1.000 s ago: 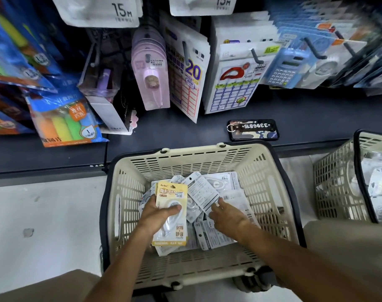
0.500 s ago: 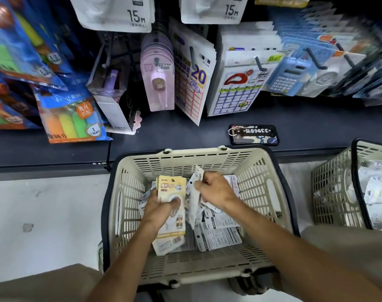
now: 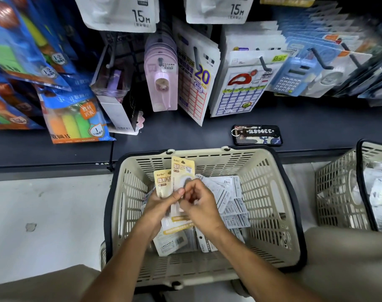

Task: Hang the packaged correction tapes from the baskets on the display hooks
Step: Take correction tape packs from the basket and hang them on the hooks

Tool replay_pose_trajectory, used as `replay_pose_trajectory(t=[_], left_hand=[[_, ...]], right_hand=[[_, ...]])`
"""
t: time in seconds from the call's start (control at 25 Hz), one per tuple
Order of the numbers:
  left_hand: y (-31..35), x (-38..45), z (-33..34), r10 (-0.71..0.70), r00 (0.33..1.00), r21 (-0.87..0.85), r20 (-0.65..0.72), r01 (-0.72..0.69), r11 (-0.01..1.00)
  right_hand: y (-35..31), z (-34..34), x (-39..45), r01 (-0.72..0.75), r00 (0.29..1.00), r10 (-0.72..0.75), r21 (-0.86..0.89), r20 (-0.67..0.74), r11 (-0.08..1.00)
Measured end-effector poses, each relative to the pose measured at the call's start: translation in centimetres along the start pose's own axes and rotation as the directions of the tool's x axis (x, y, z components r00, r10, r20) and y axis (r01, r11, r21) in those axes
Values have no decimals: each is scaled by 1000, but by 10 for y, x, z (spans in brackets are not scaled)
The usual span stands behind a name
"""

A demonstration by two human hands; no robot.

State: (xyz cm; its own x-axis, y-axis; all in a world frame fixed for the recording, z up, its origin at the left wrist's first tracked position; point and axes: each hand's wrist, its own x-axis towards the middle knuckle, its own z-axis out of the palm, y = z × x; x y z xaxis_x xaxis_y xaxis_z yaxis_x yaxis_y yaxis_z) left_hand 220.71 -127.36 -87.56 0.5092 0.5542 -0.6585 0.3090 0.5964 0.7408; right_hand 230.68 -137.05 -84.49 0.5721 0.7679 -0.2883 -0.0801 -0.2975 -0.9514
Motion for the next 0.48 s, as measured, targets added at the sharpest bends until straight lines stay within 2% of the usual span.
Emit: replay_pose_trajectory(t=[0.04, 0.08, 0.12, 0.16, 0.2, 0.24, 0.28, 0.36, 0.44, 0.48], left_hand=[[1, 2, -3, -15, 1000, 2, -18, 15, 1000], [0, 3, -7, -28, 999, -6, -27, 28, 1000], [-1, 5, -9, -37, 999, -7, -17, 37, 999], [-1, 4, -10, -42, 999, 2, 6, 42, 999], [-2, 3, -8, -45, 999, 14, 26, 45, 999], [-4, 2, -6, -51, 998, 27, 36, 50, 998], [-5, 1, -4, -52, 998, 41, 31, 51, 998], [-10, 0, -4, -39, 999, 86, 2, 39, 996], [-13, 2, -9, -48, 994, 117, -100, 59, 991], [-15, 3, -13, -59, 986, 124, -155, 79, 989]], right_hand=[[-2, -4, 4, -83, 995, 92, 176, -47, 981], [-4, -10, 9, -138, 977, 178, 282, -119, 949], [-4, -18, 13, -168, 954, 224, 261, -201, 951], [-2, -26, 15, -216, 940, 256, 186, -226, 958], [0, -30, 17, -275, 941, 289, 100, -174, 956], [1, -29, 17, -337, 940, 338, 25, -53, 941], [-1, -25, 15, -405, 909, 407, -40, 87, 913], [12, -16, 14, -454, 836, 493, -202, 240, 868], [28, -15, 20, -428, 830, 508, -321, 231, 845], [36, -21, 27, -360, 859, 479, -450, 183, 817]])
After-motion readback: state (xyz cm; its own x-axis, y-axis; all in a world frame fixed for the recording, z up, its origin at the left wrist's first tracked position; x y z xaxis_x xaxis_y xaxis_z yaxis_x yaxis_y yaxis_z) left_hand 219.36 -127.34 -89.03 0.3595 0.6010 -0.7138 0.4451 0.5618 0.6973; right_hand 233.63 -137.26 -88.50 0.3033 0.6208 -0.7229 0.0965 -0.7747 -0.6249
